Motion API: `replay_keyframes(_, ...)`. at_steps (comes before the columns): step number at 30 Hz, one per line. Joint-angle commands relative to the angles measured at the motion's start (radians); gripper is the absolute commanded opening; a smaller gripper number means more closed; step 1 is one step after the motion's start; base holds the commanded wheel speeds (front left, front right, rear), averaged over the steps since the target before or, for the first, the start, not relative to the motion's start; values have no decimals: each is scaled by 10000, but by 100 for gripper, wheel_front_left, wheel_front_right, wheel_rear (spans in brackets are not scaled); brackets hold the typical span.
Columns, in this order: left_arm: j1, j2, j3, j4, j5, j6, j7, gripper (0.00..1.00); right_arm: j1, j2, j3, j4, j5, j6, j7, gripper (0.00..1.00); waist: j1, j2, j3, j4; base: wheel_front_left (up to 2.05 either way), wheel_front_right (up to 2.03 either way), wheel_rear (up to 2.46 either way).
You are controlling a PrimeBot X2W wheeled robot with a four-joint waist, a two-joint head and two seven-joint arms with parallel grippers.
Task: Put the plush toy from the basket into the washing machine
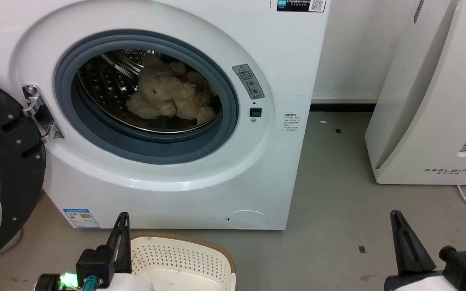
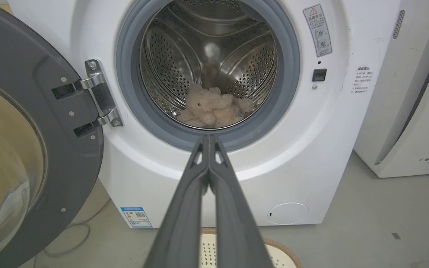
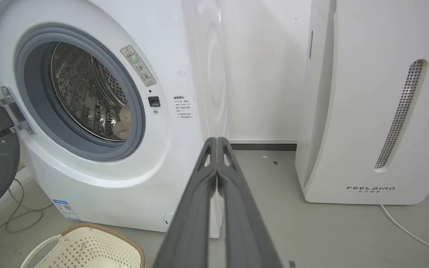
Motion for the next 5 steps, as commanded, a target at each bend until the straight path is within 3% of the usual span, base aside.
replay_keyframes(1, -123, -50, 29, -59, 88, -62, 41, 0, -171, -4, 32, 43, -80, 3, 47, 0, 0, 0, 5, -3, 0, 0, 0)
replay_keyframes(5, -150, -76, 57, -79, 98, -103, 123, 0, -220, -4, 43, 55, -158, 3, 129, 0, 0, 0, 20, -11, 0, 0, 0)
